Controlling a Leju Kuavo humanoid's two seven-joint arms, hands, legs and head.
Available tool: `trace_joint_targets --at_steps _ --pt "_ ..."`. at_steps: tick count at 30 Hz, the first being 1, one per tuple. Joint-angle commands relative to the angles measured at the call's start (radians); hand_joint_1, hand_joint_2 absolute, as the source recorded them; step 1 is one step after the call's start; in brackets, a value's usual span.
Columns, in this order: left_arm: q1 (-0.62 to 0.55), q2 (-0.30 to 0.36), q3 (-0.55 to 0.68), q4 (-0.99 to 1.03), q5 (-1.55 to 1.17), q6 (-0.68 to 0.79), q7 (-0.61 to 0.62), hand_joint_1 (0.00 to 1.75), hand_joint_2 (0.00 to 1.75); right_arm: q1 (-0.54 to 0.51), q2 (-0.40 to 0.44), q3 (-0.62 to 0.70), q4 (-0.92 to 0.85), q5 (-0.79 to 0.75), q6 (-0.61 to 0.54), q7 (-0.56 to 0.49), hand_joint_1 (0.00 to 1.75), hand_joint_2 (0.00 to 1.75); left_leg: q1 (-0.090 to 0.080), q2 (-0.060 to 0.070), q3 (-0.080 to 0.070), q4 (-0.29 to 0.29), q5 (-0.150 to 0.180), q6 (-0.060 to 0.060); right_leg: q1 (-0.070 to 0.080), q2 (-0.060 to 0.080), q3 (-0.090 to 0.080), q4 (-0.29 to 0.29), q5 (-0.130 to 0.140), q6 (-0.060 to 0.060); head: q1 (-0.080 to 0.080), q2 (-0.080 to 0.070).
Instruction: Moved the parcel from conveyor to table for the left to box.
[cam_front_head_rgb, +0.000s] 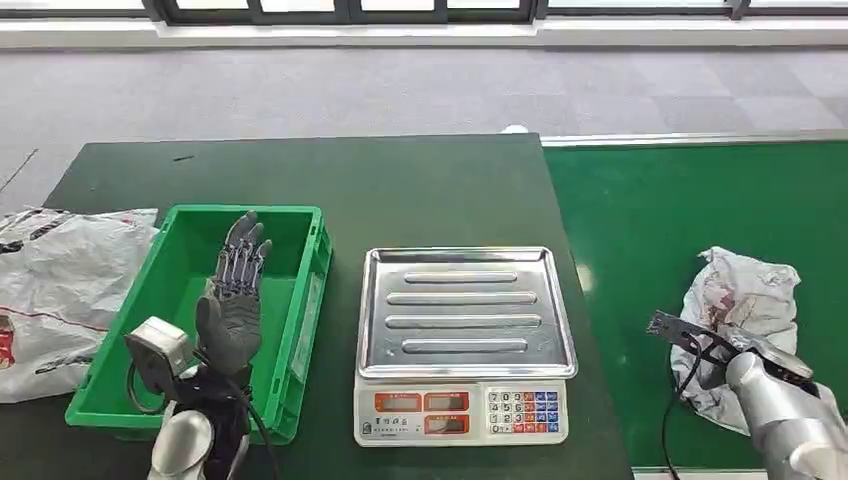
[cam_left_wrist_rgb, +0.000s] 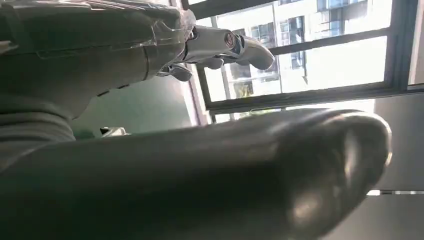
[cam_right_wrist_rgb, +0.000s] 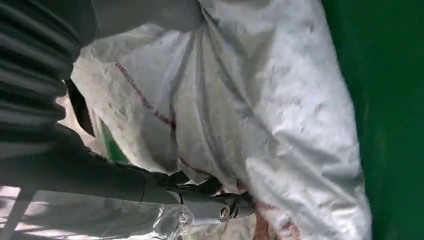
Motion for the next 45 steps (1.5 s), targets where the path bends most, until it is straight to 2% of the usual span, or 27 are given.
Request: trace_joint_targets --at_steps 1,2,5,11,13,15,18,25,30,37,39,42,44,45 --pt "-0.05 0.042 -0.026 0.089 0.005 -0.008 -0.001 0.0 0.0 0.033 0.042 0.117 0.085 -0.018 0.073 -0.085 1.75 1.75 0.002 0.002 0.002 -0.002 0.001 -0.002 0.002 0.002 0.003 -0.004 0.002 -0.001 0.0 0.0" --pt "-0.05 0.042 -0.027 0.088 0.005 -0.009 -0.001 0.0 0.0 0.035 0.042 0.132 0.082 -0.028 0.098 -0.122 1.75 1.75 0.002 0.003 0.002 -0.001 -0.001 -0.001 0.002 0.003 0.004 -0.002 0.001 0.0 0.0 0.0" --pt "-0.049 0.035 -0.034 0.083 0.005 -0.014 0.001 0.0 0.0 0.051 0.048 0.206 0.065 -0.025 0.111 -0.122 1.75 1.75 0.002 0.005 0.004 -0.001 -0.004 0.0 0.002 0.005 0.008 -0.003 -0.001 0.0 0.0 0.0" --pt "-0.051 0.031 -0.049 0.082 -0.001 -0.005 0.005 0.0 0.0 0.063 0.026 0.25 0.032 -0.046 0.099 -0.168 1.75 1.75 0.003 0.003 0.008 -0.002 -0.003 -0.001 0.005 0.004 0.012 -0.005 -0.001 0.0 0.0 0.0" --pt "-0.025 0.038 -0.042 0.053 0.0 0.008 0.003 0.0 0.0 0.008 0.006 0.281 0.017 -0.101 0.056 -0.223 1.75 1.75 0.003 0.004 0.008 -0.004 -0.002 -0.002 0.006 0.005 0.012 -0.008 0.001 0.0 0.0 0.0" --pt "-0.003 0.037 -0.032 0.025 0.002 0.006 0.001 0.0 0.0 -0.044 -0.025 0.327 -0.011 -0.139 0.02 -0.224 1.75 1.75 0.001 0.008 0.008 -0.001 -0.005 -0.002 0.004 0.009 0.012 -0.003 -0.001 0.0 0.0 0.0" --pt "-0.009 0.035 -0.03 0.004 0.009 0.01 0.015 0.0 0.0 -0.055 -0.046 0.357 -0.059 -0.191 0.0 -0.218 1.75 1.75 0.002 0.012 0.008 0.0 -0.006 -0.001 0.003 0.012 0.01 -0.002 -0.001 0.0 0.0 0.0" --pt "0.044 0.047 -0.021 -0.041 0.021 0.025 0.026 0.0 0.0 0.04 -0.038 0.374 -0.22 -0.308 -0.187 -0.157 1.75 1.75 0.002 0.01 0.003 -0.002 -0.003 0.0 0.002 0.009 0.007 -0.005 0.001 -0.001 0.0 0.0" --pt "0.08 0.05 -0.017 -0.051 0.013 0.014 0.006 0.0 0.0 0.142 -0.026 0.357 -0.331 -0.342 -0.263 -0.103 1.75 1.75 0.002 0.009 0.006 -0.003 -0.004 0.0 0.002 0.008 0.01 -0.005 0.0 -0.001 0.0 0.0" --pt "0.047 0.052 -0.022 -0.027 0.015 0.01 0.006 0.0 0.0 0.18 -0.02 0.336 -0.379 -0.334 -0.266 -0.075 1.75 1.75 0.002 0.005 0.007 -0.002 -0.003 0.0 0.002 0.005 0.006 -0.005 0.0 -0.001 0.0 0.0" --pt "0.047 0.052 -0.023 -0.027 0.015 0.01 0.006 0.0 0.0 0.182 -0.019 0.336 -0.378 -0.334 -0.266 -0.075 1.75 1.75 0.002 0.005 0.0 -0.002 -0.003 0.0 0.001 0.006 0.005 -0.004 0.0 -0.001 0.0 0.0" --pt "0.047 0.049 -0.023 -0.027 0.014 0.007 0.007 0.0 0.0 0.18 -0.015 0.332 -0.368 -0.325 -0.258 -0.067 1.75 1.75 0.002 0.005 -0.001 -0.001 -0.004 0.0 0.001 0.006 0.004 -0.004 0.0 0.0 0.0 0.0" --pt "0.051 0.046 -0.025 -0.023 0.011 0.004 0.01 0.0 0.0 0.198 -0.014 0.331 -0.362 -0.321 -0.254 -0.063 1.75 1.75 0.002 0.005 -0.001 -0.002 -0.004 0.0 0.001 0.006 0.004 -0.004 -0.001 0.0 0.0 0.0" --pt "0.056 0.043 -0.024 -0.014 0.005 -0.005 0.01 0.0 0.0 0.237 -0.024 0.317 -0.385 -0.322 -0.216 -0.043 1.75 1.75 0.002 0.005 -0.001 -0.002 -0.003 0.0 0.002 0.006 0.004 -0.005 0.0 0.0 0.0 0.0"
